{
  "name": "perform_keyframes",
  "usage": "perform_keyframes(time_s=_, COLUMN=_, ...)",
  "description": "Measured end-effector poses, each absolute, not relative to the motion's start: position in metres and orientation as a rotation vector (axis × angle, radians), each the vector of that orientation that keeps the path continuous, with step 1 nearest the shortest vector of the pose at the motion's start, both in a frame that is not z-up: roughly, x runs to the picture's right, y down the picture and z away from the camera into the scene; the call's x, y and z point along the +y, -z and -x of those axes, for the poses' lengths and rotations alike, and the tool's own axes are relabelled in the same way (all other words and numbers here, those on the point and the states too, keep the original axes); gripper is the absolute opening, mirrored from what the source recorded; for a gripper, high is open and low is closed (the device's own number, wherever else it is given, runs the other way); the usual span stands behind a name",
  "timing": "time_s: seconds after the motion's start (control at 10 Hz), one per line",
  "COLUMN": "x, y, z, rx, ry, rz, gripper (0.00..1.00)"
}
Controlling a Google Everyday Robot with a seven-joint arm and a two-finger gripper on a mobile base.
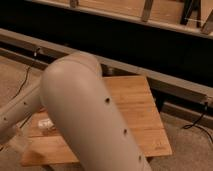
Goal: Place the eraser in the ceramic cup
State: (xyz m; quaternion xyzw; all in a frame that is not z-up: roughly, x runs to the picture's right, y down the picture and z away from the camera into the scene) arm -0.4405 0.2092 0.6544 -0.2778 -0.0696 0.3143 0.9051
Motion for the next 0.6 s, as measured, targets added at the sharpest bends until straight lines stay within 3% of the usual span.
perform_keyframes(time_s=0.2, x=0.171, y=-0.630, z=0.432, rx=-0.242, ry=-0.692, rz=0.514, gripper=0.00)
perform_keyframes(time_s=0.6, x=0.129, y=-0.638, z=0.402, rx=-0.267, ry=-0.776, rz=0.390, gripper=0.00)
